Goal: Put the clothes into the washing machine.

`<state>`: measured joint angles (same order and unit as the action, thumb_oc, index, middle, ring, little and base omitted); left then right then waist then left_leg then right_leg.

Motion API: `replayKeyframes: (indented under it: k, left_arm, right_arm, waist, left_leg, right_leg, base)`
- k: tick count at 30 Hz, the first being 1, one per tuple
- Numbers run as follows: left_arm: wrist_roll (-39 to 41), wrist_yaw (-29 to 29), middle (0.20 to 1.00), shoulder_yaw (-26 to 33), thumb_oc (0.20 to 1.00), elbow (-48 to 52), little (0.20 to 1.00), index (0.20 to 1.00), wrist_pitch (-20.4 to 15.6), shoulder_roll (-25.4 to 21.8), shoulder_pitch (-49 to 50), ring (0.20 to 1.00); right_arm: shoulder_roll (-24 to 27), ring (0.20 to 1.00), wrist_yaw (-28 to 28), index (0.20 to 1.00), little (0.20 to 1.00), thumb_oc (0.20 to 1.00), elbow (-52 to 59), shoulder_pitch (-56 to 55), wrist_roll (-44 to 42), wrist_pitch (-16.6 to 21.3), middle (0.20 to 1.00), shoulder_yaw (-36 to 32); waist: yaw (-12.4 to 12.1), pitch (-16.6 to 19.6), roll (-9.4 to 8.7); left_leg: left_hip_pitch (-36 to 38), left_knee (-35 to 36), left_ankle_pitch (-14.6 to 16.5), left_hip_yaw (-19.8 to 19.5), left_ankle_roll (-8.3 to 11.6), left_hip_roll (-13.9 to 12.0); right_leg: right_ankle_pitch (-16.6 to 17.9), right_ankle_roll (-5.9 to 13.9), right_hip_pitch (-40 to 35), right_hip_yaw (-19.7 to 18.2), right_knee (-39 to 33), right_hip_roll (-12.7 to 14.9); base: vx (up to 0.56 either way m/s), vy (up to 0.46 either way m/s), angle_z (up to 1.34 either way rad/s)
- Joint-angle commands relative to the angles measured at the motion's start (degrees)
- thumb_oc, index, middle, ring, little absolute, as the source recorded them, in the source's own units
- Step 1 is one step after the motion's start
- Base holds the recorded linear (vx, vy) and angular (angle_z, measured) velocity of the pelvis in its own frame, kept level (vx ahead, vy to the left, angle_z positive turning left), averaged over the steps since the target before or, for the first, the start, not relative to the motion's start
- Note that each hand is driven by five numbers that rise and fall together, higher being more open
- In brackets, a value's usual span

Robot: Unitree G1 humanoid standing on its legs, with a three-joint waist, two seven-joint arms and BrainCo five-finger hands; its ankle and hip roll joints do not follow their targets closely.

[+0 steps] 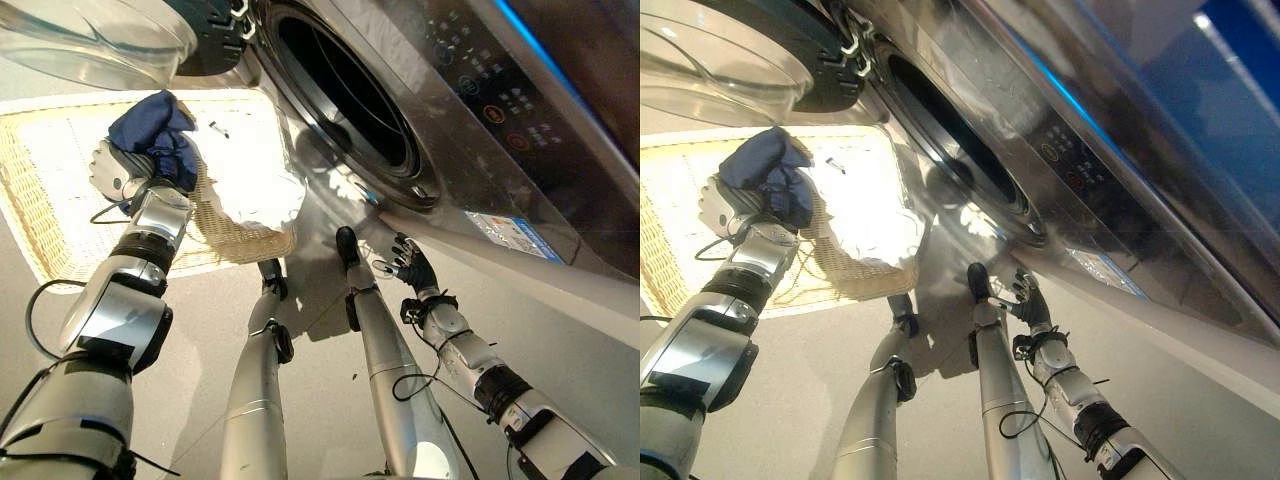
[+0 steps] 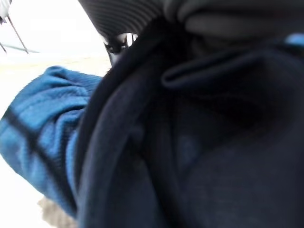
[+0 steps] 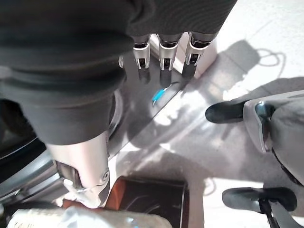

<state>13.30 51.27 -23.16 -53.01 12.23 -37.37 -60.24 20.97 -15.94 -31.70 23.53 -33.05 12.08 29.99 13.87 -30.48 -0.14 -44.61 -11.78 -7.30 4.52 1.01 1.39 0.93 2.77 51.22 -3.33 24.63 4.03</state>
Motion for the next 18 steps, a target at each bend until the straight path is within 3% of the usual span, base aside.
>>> replayKeyframes:
  k: [1, 8, 9, 10, 11, 12, 14, 15, 17, 18]
  left_arm:
    - [0.27, 2.85, 0.216, 5.42, 0.216, 3.90, 0.216, 0.216, -3.87, -4.00, 4.54, 0.216]
    - [4.38, -1.81, 0.200, 11.03, 0.200, 12.45, 0.200, 0.200, -10.74, -1.82, 14.28, 0.200]
    - [5.25, -2.86, 0.231, 11.48, 0.231, 13.26, 0.231, 0.231, -12.30, -1.33, 15.44, 0.231]
    - [6.00, -5.47, 0.322, 12.34, 0.322, 14.65, 0.322, 0.322, -13.46, -0.48, 16.91, 0.322]
    - [6.64, -6.64, 0.344, 12.64, 0.344, 15.53, 0.344, 0.344, -14.46, 0.04, 17.89, 0.344]
    - [6.74, -8.71, 0.322, 13.13, 0.322, 17.33, 0.322, 0.322, -16.60, 1.19, 19.60, 0.322]
    - [6.47, -12.95, 0.219, 13.71, 0.219, 20.94, 0.219, 0.219, -16.88, 2.64, 22.19, 0.219]
    - [7.05, -15.01, 0.209, 13.51, 0.209, 22.69, 0.209, 0.209, -17.05, 2.92, 23.38, 0.209]
    - [7.77, -20.22, 0.467, 13.21, 0.467, 24.96, 0.467, 0.467, -15.40, 2.95, 25.28, 0.467]
    - [7.76, -21.17, 0.765, 12.67, 0.765, 26.07, 0.765, 0.765, -14.49, 2.91, 26.12, 0.765]
  right_arm:
    - [-0.56, 1.000, -0.11, 1.000, 1.000, 1.000, 2.79, -4.44, 3.21, 0.43, 1.000, -1.62]
    - [-1.50, 1.000, 0.49, 1.000, 1.000, 1.000, 3.66, -5.40, 6.16, 1.38, 1.000, -3.55]
    - [-1.55, 1.000, 0.36, 1.000, 1.000, 1.000, 3.95, -5.39, 6.76, 1.25, 1.000, -3.67]
    - [-1.58, 1.000, 0.19, 1.000, 1.000, 1.000, 4.49, -5.44, 7.98, 1.22, 1.000, -3.91]
    - [-1.53, 1.000, 0.17, 1.000, 1.000, 1.000, 4.84, -5.07, 8.86, 1.06, 1.000, -4.13]
    - [-1.65, 1.000, 0.16, 1.000, 1.000, 1.000, 5.41, -4.91, 10.64, 1.06, 1.000, -4.36]
    - [-1.57, 1.000, 0.33, 1.000, 1.000, 1.000, 6.39, -4.98, 13.67, 1.33, 1.000, -4.67]
    - [-1.50, 1.000, 0.40, 1.000, 1.000, 1.000, 6.81, -4.68, 15.13, 1.17, 1.000, -4.70]
    - [-1.03, 1.000, 0.85, 1.000, 1.000, 1.000, 7.94, -3.96, 17.20, 0.76, 1.000, -4.97]
    - [-0.88, 1.000, 1.10, 1.000, 1.000, 1.000, 8.22, -3.50, 17.93, 0.57, 1.000, -5.07]
  waist:
    - [-3.63, 0.68, -0.45]
    - [-6.93, 0.68, 1.25]
    - [-7.20, 0.68, 1.44]
    - [-7.77, 0.68, 1.75]
    - [-8.02, 0.68, 1.91]
    - [-8.59, 0.68, 2.18]
    - [-9.44, 0.68, 2.62]
    - [-9.75, 0.68, 2.84]
    - [-10.40, 0.68, 3.11]
    - [-10.65, 0.68, 3.25]
  left_leg:
    - [2.92, -8.35, 9.99, -0.04, -0.06, 5.04]
    - [6.20, -3.51, 7.14, -2.85, -0.28, 5.32]
    - [6.74, -2.89, 6.80, -3.19, -0.30, 5.34]
    - [7.44, -1.78, 6.19, -3.61, -0.27, 5.23]
    - [7.45, -0.81, 5.12, -3.86, -0.20, 5.25]
    - [8.15, 0.19, 4.63, -4.27, -0.19, 5.12]
    - [9.65, 1.54, 4.37, -4.78, -0.16, 4.94]
    - [10.08, 1.87, 4.18, -5.02, -0.13, 5.03]
    - [10.30, 2.42, 3.35, -5.35, -0.08, 5.17]
    - [10.51, 2.68, 3.06, -5.49, -0.04, 5.20]
  right_leg:
    - [6.76, 0.36, -3.64, -0.49, -11.56, -3.57]
    - [5.42, 0.08, -7.53, 1.88, -11.91, -3.84]
    - [5.38, 0.08, -8.06, 2.09, -12.10, -3.84]
    - [5.11, 0.06, -8.85, 2.45, -12.30, -3.91]
    - [5.56, 0.06, -8.96, 2.64, -12.71, -3.86]
    - [5.38, 0.07, -9.75, 2.98, -12.94, -3.90]
    - [4.62, 0.06, -11.39, 3.63, -13.23, -3.89]
    - [4.53, 0.08, -11.92, 3.91, -13.33, -3.75]
    - [4.80, 0.13, -12.51, 4.49, -13.67, -3.44]
    - [4.84, 0.13, -12.90, 4.76, -13.80, -3.31]
  base:
    - [-0.03, -0.139, 0.07]
    - [-0.03, -0.087, 0.13]
    - [0.00, -0.057, 0.14]
    - [-0.04, -0.066, 0.12]
    - [-0.05, -0.080, 0.12]
    - [-0.05, -0.069, 0.10]
    - [-0.03, -0.069, 0.15]
    - [-0.04, -0.064, 0.20]
    - [-0.06, -0.047, 0.14]
    - [-0.07, -0.040, 0.09]
